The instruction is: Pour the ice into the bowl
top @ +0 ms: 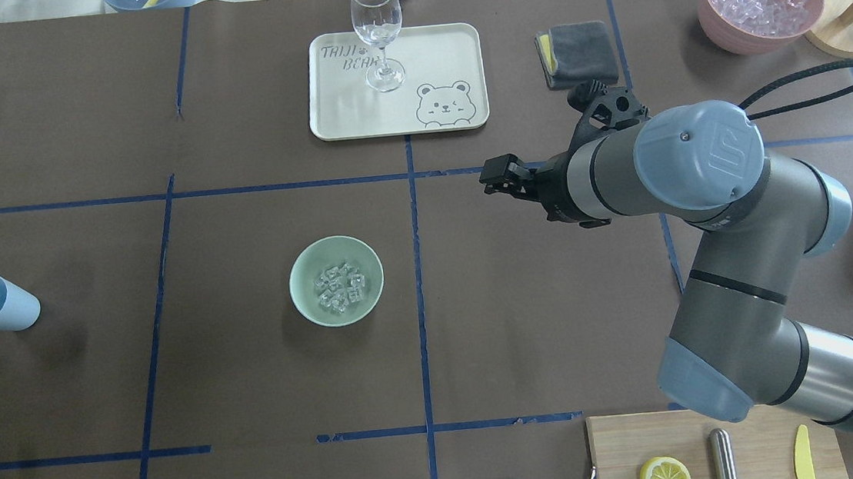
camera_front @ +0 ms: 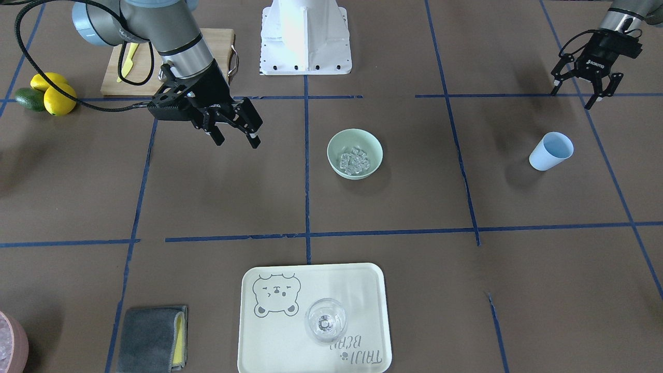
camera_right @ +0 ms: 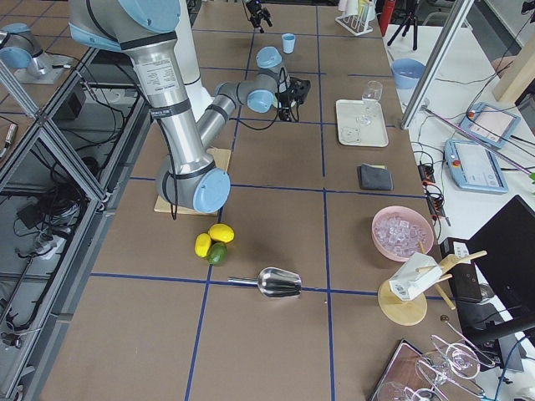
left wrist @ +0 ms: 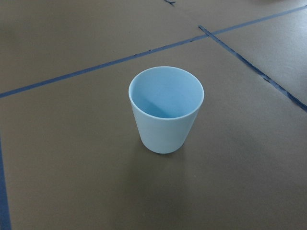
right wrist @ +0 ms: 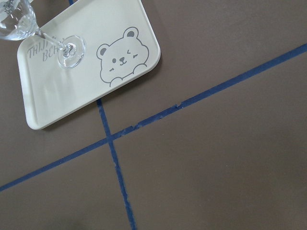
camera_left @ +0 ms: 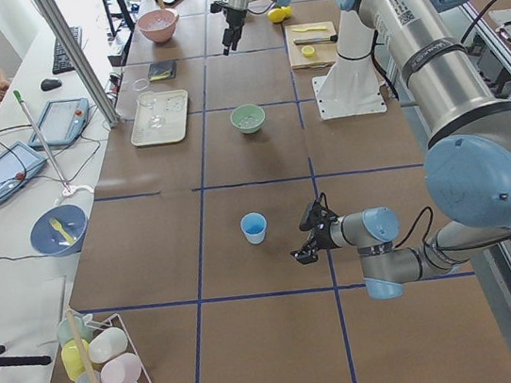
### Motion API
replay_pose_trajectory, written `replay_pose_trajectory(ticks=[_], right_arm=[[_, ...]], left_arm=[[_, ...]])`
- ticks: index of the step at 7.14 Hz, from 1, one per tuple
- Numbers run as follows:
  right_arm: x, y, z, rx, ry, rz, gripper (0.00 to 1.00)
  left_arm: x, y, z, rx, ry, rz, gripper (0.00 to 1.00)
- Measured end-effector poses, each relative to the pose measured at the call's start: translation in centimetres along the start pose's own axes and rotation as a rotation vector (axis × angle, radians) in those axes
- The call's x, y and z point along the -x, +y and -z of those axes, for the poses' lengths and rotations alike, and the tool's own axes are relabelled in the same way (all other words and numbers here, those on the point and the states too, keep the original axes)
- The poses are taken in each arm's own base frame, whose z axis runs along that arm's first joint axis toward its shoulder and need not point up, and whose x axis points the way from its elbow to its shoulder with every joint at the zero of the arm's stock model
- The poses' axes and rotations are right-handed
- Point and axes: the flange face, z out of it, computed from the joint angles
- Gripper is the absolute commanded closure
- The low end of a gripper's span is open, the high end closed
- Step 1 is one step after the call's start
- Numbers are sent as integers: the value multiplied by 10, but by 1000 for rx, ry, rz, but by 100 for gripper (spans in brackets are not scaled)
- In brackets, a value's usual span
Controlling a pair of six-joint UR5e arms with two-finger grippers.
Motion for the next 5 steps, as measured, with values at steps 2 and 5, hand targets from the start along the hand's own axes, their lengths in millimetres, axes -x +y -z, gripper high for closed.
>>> replay_pose_trajectory(ticks=[2, 5], right_arm=[[17, 18, 1, 26, -27, 14, 0], [25, 49, -7, 55, -31, 40, 0]], left_arm=[[19, -14, 12, 1, -1, -56, 0], [56, -67, 9, -22, -50, -150, 0]])
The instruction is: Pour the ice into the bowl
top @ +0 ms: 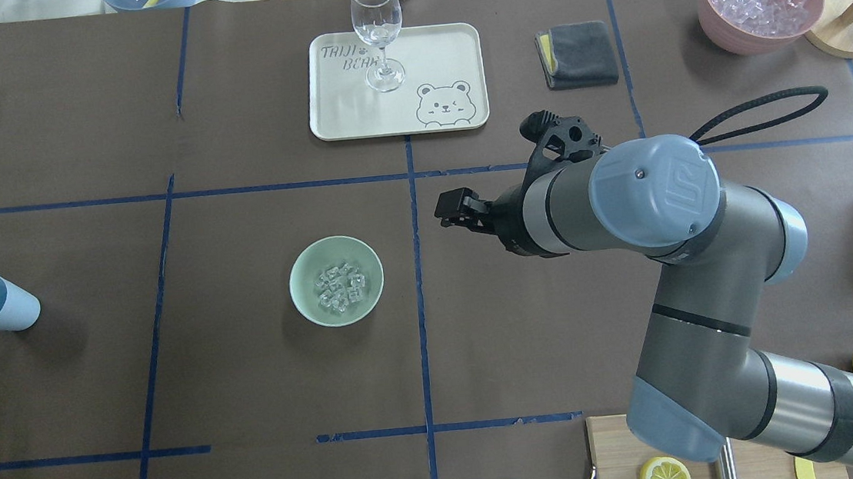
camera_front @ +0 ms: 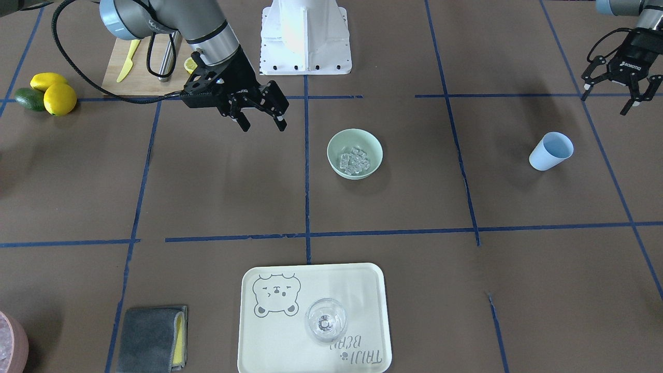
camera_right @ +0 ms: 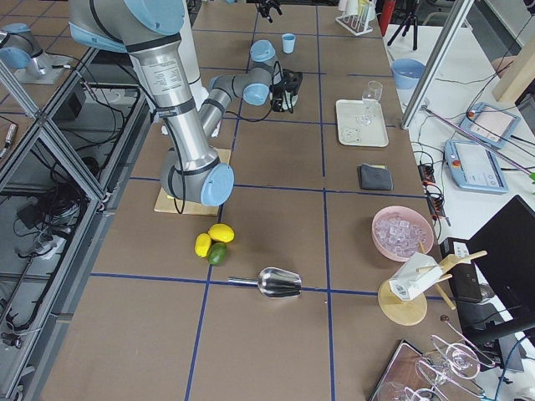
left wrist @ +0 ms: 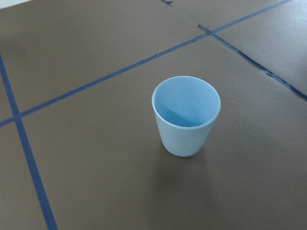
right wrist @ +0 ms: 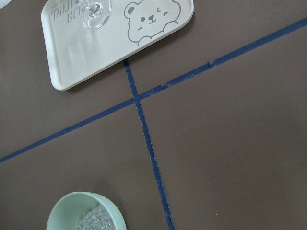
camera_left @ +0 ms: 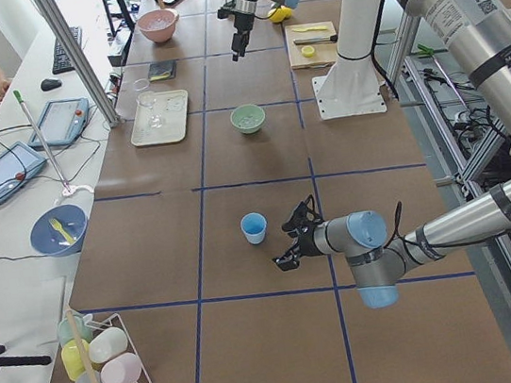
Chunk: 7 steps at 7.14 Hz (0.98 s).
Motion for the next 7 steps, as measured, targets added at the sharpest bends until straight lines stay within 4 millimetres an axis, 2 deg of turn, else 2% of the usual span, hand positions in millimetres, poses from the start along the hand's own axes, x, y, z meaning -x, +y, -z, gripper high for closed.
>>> replay_pose_trajectory(ticks=[2, 3, 4, 5, 6, 7], right_arm=[[20, 34, -30, -11, 14, 16, 0], [37, 48, -56, -6, 36, 14, 0], [56, 59, -89, -2, 72, 14, 0], [72, 64, -118, -2, 115, 16, 4], [84, 67, -137, -3, 157, 17, 7], [96, 69, -150, -1, 194, 18, 17]], left_arm=[[45, -53, -15, 44, -45, -34, 0], [66, -84, -23, 67, -53, -45, 0], [77, -108, -28, 72, -49, -51, 0], [81, -121, -30, 70, -43, -54, 0], [82, -127, -31, 67, -38, -54, 0], [81, -129, -30, 65, -36, -53, 0]])
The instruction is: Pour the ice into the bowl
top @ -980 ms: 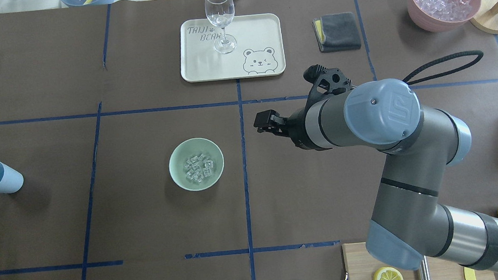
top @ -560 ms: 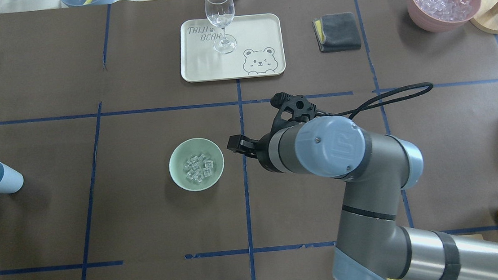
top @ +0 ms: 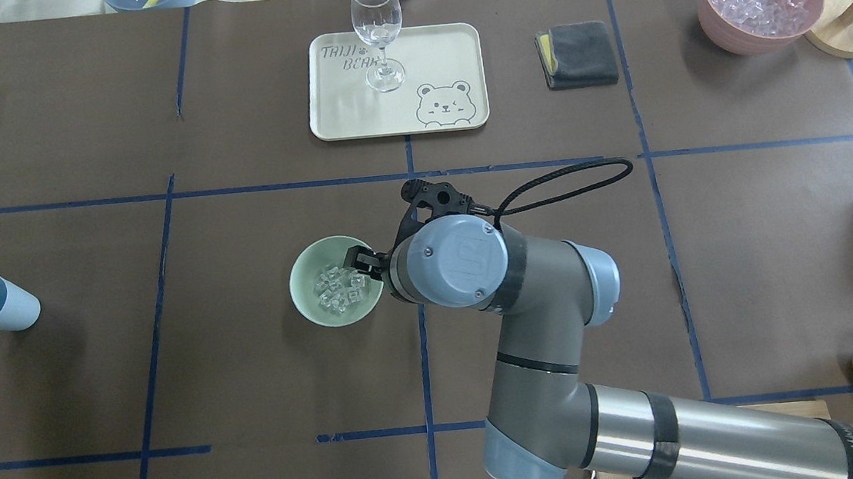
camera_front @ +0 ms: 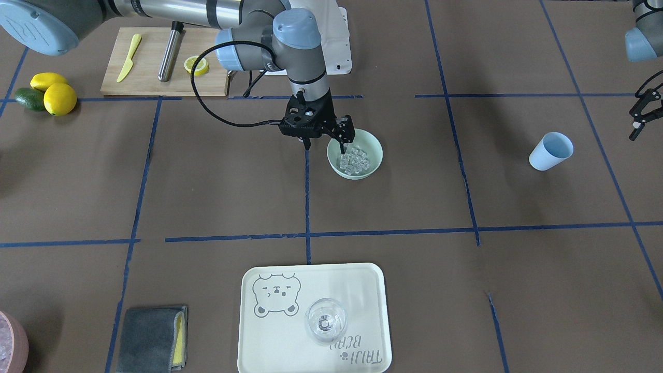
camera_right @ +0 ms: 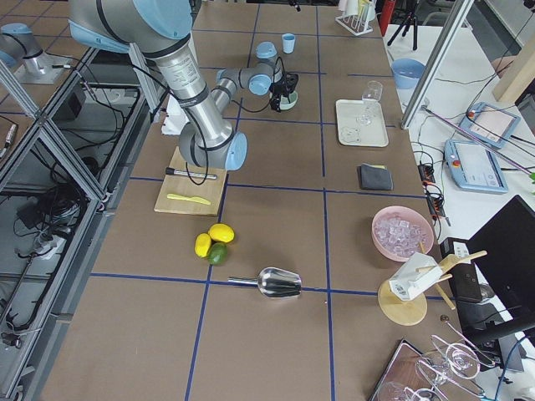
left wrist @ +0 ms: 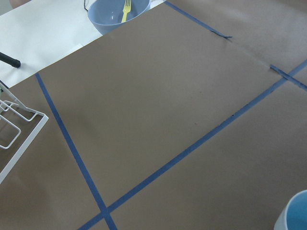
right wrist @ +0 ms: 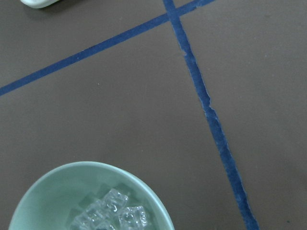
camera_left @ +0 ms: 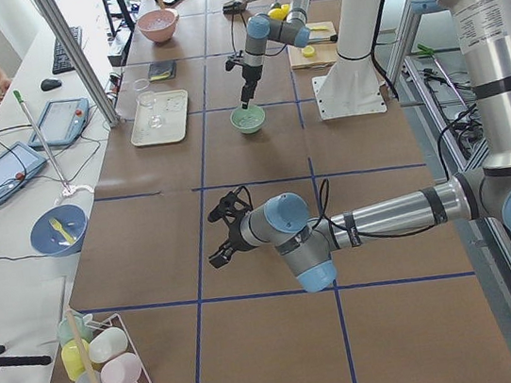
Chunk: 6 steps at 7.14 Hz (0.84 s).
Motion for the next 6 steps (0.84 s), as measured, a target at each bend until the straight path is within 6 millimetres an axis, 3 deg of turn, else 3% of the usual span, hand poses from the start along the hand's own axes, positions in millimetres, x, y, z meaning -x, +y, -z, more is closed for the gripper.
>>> replay_pose_trajectory(ticks=[1, 2, 3, 6], right_arm=[[10, 2, -9, 9, 34, 2, 38], [14, 4, -16, 24, 62, 4, 75], [15, 6, -19, 41, 76, 5, 100], [14, 8, -21, 81, 87, 9, 100]], left_arm=[[0, 0, 0, 0, 0, 2, 0], [0, 0, 1, -1, -1, 3, 0], [0, 1, 1, -2, -1, 4, 0], [0, 3, 2, -1, -1, 5, 0]])
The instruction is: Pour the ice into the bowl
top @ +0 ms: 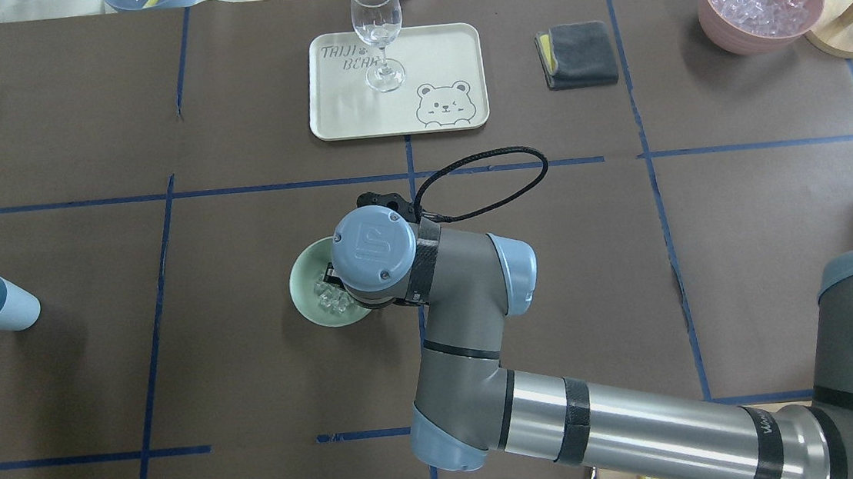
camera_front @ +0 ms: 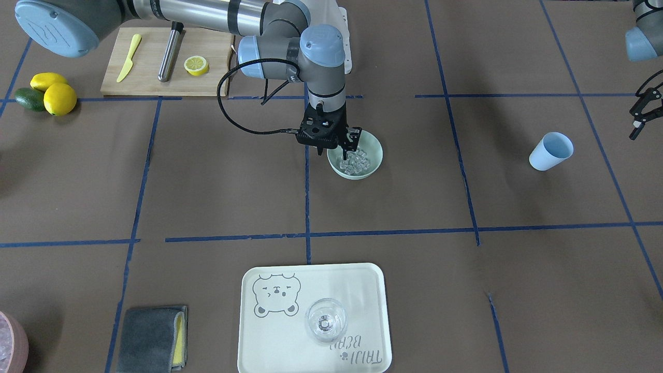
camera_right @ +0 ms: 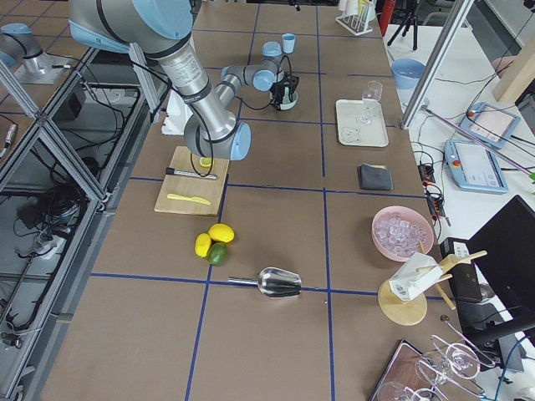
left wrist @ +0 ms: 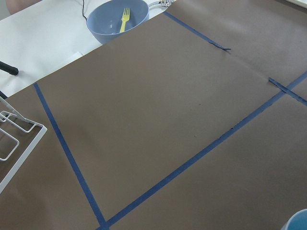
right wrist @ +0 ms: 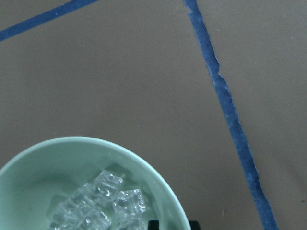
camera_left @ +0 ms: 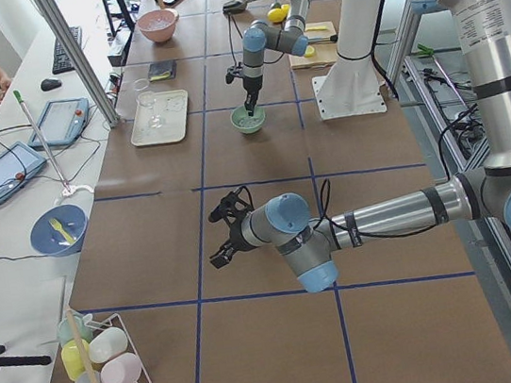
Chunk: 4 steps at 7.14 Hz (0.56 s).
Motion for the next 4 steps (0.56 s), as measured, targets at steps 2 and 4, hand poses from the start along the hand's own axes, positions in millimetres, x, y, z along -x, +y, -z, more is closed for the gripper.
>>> replay_pose_trajectory(ticks=[2, 4], right_arm=[[-4, -15, 13, 36, -12, -14, 100], [-50, -48, 61, 63, -59, -38, 100]], left_arm=[[1, 3, 1, 6, -4, 5, 0], [5, 21, 2, 47, -19, 52, 0]])
